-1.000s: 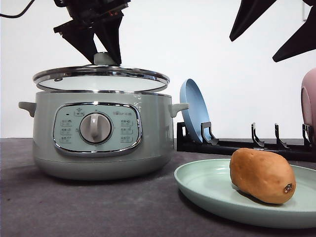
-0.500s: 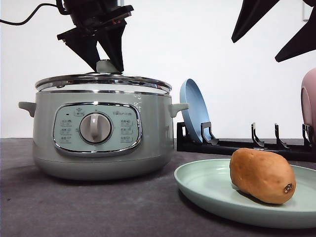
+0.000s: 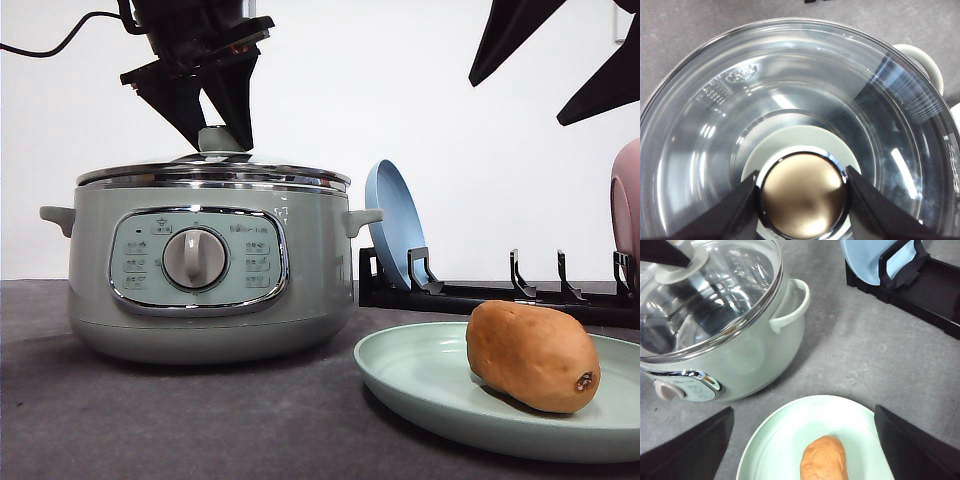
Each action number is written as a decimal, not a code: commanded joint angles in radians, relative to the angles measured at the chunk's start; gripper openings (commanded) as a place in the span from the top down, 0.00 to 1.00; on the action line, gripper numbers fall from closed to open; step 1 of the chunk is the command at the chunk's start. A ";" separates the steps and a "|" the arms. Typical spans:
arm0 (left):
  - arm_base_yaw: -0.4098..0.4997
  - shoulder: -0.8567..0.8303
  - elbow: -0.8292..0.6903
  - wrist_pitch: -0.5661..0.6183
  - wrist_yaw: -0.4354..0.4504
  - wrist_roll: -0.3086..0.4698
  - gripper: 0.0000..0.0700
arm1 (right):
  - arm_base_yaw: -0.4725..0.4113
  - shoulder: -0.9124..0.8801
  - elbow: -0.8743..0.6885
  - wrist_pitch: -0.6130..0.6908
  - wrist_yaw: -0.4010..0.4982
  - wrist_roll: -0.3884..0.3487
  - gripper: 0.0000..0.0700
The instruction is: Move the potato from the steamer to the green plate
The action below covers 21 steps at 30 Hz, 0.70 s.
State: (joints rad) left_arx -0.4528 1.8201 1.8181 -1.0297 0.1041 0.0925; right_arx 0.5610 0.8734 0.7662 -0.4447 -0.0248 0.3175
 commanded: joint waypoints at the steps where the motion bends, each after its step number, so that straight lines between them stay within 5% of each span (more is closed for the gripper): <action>1: -0.007 0.057 0.021 0.014 0.007 0.005 1.00 | 0.005 0.005 0.016 0.005 0.000 -0.011 0.19; 21: -0.052 0.064 0.020 -0.025 -0.132 0.053 1.00 | 0.005 0.005 0.016 0.005 -0.001 -0.019 0.19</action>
State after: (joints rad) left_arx -0.4895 1.8339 1.8336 -1.0509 0.0002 0.1101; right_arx 0.5610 0.8734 0.7662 -0.4450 -0.0257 0.3111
